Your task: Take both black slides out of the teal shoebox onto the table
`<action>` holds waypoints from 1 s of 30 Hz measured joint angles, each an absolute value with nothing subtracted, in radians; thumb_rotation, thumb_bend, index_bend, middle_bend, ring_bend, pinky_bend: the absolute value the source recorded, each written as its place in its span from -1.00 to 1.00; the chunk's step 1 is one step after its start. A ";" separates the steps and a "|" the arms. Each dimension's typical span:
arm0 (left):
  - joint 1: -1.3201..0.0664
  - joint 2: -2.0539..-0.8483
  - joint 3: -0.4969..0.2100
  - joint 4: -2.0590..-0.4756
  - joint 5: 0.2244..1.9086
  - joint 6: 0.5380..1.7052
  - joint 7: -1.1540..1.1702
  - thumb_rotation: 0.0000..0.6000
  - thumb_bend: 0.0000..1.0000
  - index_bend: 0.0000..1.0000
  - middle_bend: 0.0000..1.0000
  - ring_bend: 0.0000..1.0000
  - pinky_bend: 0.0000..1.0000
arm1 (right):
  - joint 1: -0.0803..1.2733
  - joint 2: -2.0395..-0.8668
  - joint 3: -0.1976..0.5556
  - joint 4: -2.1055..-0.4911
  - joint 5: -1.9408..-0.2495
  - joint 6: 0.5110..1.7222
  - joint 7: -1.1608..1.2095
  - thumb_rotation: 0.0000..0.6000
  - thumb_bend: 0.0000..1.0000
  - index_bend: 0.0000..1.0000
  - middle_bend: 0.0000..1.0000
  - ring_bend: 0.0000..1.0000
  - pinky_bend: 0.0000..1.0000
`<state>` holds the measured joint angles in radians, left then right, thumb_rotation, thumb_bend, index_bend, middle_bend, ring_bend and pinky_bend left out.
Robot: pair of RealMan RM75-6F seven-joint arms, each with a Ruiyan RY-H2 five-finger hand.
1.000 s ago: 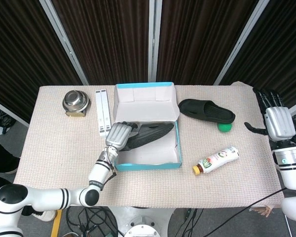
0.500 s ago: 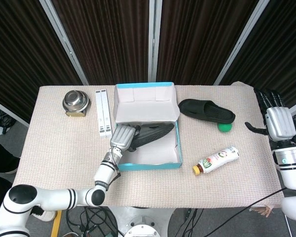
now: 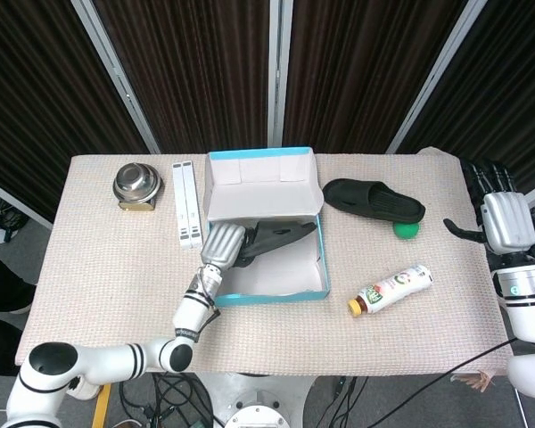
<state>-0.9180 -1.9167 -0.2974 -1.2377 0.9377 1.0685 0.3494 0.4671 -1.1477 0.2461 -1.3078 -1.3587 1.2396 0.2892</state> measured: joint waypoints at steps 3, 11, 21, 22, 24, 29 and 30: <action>-0.893 -1.891 -0.295 -1.269 0.988 1.075 0.280 1.00 -0.32 0.30 0.49 0.31 0.37 | 0.467 -1.149 0.248 -1.308 -1.358 1.239 0.290 1.00 -0.82 -0.99 -0.70 -1.00 -1.00; -0.810 -1.778 -0.287 -1.394 1.144 1.151 0.112 1.00 -0.32 0.30 0.48 0.31 0.37 | 0.466 -1.143 0.250 -1.323 -1.364 1.246 0.285 1.00 -0.82 -0.99 -0.70 -1.00 -1.00; -0.612 -1.526 -0.262 -1.533 1.251 1.336 -0.032 1.00 -0.30 0.28 0.42 0.28 0.34 | 0.451 -1.136 0.243 -1.341 -1.375 1.261 0.285 1.00 -0.82 -0.99 -0.70 -1.00 -1.00; -0.582 -1.494 -0.255 -1.539 1.248 1.351 -0.036 1.00 -0.30 0.28 0.41 0.27 0.33 | 0.450 -1.137 0.242 -1.341 -1.376 1.263 0.286 1.00 -0.82 -0.99 -0.70 -1.00 -1.00; -0.540 -1.459 -0.243 -1.537 1.233 1.367 -0.031 1.00 -0.30 0.28 0.40 0.27 0.31 | 0.447 -1.140 0.239 -1.340 -1.379 1.267 0.291 1.00 -0.82 -0.99 -0.70 -1.00 -1.00; -0.490 -1.450 -0.203 -1.446 1.194 1.373 0.020 1.00 -0.30 0.27 0.38 0.24 0.25 | 0.441 -1.148 0.236 -1.333 -1.384 1.273 0.301 1.00 -0.82 -0.99 -0.70 -1.00 -1.00; -0.485 -1.456 -0.195 -1.421 1.194 1.373 0.028 1.00 -0.30 0.26 0.38 0.24 0.25 | 0.441 -1.148 0.236 -1.333 -1.384 1.273 0.302 1.00 -0.82 -0.99 -0.70 -1.00 -1.00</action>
